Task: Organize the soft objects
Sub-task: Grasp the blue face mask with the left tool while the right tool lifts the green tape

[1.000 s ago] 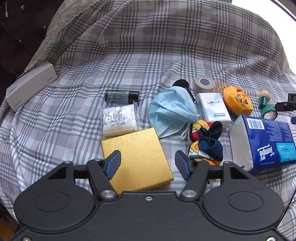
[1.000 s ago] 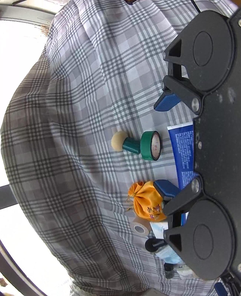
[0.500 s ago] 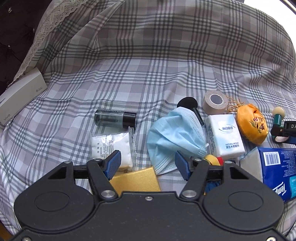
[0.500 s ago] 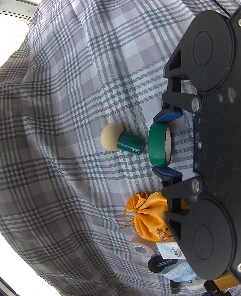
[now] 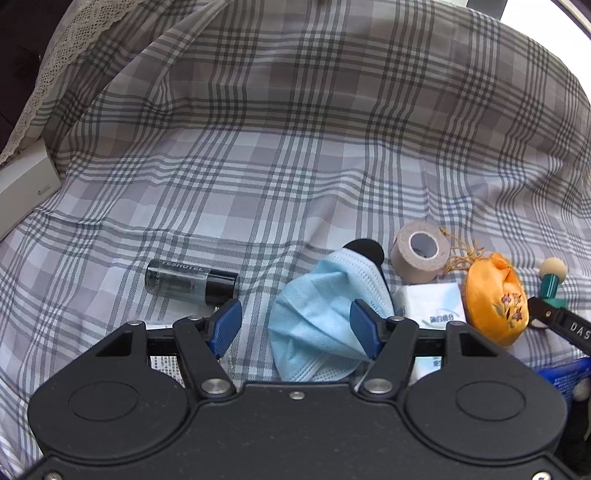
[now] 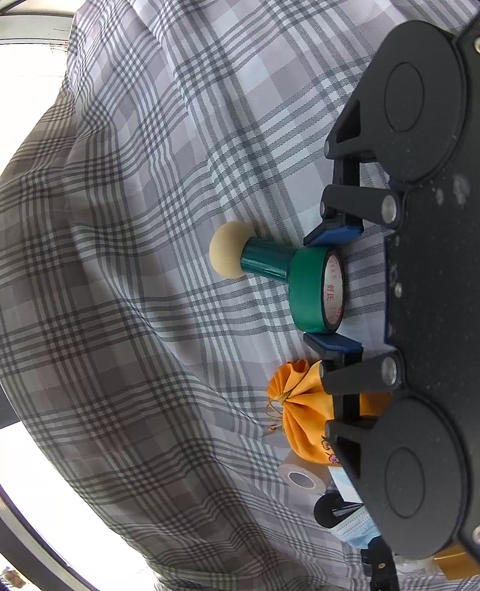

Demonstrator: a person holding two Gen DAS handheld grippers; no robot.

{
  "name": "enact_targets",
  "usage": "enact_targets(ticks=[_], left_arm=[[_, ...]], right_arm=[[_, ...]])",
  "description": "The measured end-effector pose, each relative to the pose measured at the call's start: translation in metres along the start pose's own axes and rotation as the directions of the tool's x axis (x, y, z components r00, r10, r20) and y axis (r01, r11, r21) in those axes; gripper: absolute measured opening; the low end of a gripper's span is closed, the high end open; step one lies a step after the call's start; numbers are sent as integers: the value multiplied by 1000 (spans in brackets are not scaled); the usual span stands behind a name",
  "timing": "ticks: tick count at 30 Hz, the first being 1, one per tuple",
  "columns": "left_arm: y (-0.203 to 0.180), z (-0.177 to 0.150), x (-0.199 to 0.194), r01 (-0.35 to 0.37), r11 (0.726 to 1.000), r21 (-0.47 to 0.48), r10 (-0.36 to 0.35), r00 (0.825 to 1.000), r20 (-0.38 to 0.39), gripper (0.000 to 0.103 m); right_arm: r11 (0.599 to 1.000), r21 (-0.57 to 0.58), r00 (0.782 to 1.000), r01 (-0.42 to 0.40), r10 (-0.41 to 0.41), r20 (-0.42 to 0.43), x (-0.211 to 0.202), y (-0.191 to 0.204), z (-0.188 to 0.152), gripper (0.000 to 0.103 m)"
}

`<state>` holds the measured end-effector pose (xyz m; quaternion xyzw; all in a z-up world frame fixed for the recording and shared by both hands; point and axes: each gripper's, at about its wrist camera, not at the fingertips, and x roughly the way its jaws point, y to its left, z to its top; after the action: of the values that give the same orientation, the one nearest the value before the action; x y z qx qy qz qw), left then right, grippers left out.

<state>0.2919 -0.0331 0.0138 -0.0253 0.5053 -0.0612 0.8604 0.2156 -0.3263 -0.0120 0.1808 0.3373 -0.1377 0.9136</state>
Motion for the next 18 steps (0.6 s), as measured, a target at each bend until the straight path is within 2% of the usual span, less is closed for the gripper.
enact_targets(ticks=[4,8,14,18], left_arm=[[-12,7,-2,25,999,20,-25,1000,15,61],[-26,9,12,5,998,59,-4,1000,-10,61],[-33,7,28,17,998,56,-14,998,-56,62],[-29,8,32,56,998,30,-53,995,-84,61]], right_arm=[[1000,12,1000,-2,2,-4,2,-1,1,47],[1000,10,1000,-1,1,0,2,-1,0,47],[1000,15,1000,-5,5,2,2,-1,0,47],[1000,21,1000,-12,12,5,1,-3,-1,47]])
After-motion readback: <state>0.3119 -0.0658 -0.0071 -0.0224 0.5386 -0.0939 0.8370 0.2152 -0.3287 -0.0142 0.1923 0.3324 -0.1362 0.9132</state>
